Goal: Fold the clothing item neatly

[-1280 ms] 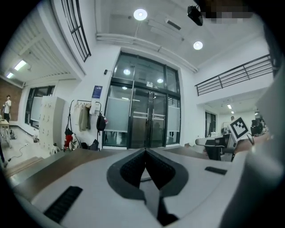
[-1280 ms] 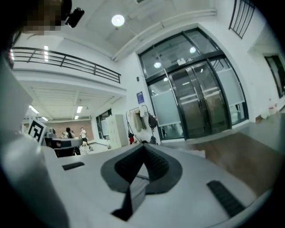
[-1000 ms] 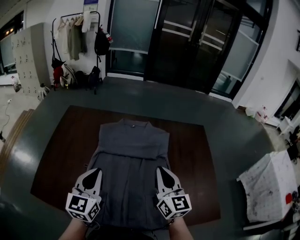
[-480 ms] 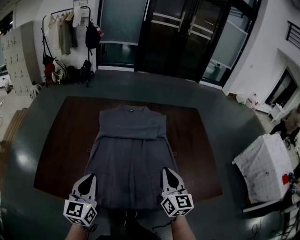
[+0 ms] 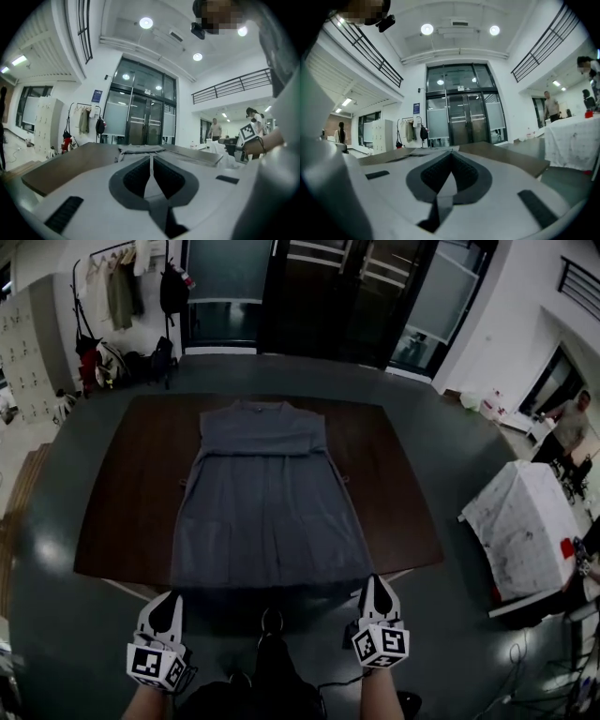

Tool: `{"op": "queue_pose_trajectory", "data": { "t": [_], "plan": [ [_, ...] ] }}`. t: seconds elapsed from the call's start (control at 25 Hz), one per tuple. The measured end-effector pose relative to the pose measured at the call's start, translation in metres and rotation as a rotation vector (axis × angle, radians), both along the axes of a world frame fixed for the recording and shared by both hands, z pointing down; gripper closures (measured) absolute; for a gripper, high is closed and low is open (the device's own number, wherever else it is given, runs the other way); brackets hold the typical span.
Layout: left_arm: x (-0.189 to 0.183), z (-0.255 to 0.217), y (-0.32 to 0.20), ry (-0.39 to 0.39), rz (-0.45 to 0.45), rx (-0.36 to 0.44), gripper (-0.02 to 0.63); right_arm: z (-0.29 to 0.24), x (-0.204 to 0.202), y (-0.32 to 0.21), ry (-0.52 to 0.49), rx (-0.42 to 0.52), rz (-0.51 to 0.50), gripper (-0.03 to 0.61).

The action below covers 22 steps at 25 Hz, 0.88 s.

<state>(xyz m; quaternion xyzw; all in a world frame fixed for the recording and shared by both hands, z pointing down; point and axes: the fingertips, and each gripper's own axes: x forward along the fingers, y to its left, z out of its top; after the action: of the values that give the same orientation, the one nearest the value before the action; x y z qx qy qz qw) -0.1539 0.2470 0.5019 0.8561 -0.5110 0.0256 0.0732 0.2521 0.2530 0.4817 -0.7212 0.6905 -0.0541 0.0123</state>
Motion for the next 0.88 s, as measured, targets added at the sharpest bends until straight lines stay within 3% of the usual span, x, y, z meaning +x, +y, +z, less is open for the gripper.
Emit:
{"op": "queue_pose_trajectory", "data": {
  "t": [0.12, 0.28, 0.36, 0.48, 0.68, 0.88],
  "plan": [
    [0.0, 0.035, 0.028, -0.015, 0.028, -0.036, 0.594, 0.042, 0.011, 0.041, -0.009, -0.063, 0.054, 0.589],
    [-0.005, 0.086, 0.05, 0.027, 0.036, -0.156, 0.476, 0.096, 0.012, 0.076, -0.034, -0.19, 0.067, 0.576],
    [-0.007, 0.111, 0.055, 0.039, 0.048, -0.223, 0.427, 0.124, 0.014, 0.08, -0.061, -0.257, 0.049, 0.525],
    [-0.003, 0.144, 0.054, 0.043, 0.092, -0.3, 0.412, 0.16, 0.024, 0.074, -0.045, -0.318, 0.043, 0.439],
    [-0.011, 0.193, 0.02, 0.007, 0.061, -0.299, 0.358, 0.221, 0.044, 0.042, -0.012, -0.384, 0.004, 0.351],
    [-0.017, 0.269, -0.01, 0.003, 0.02, -0.285, 0.355, 0.307, 0.061, 0.014, 0.03, -0.442, -0.038, 0.341]
  ]
}}
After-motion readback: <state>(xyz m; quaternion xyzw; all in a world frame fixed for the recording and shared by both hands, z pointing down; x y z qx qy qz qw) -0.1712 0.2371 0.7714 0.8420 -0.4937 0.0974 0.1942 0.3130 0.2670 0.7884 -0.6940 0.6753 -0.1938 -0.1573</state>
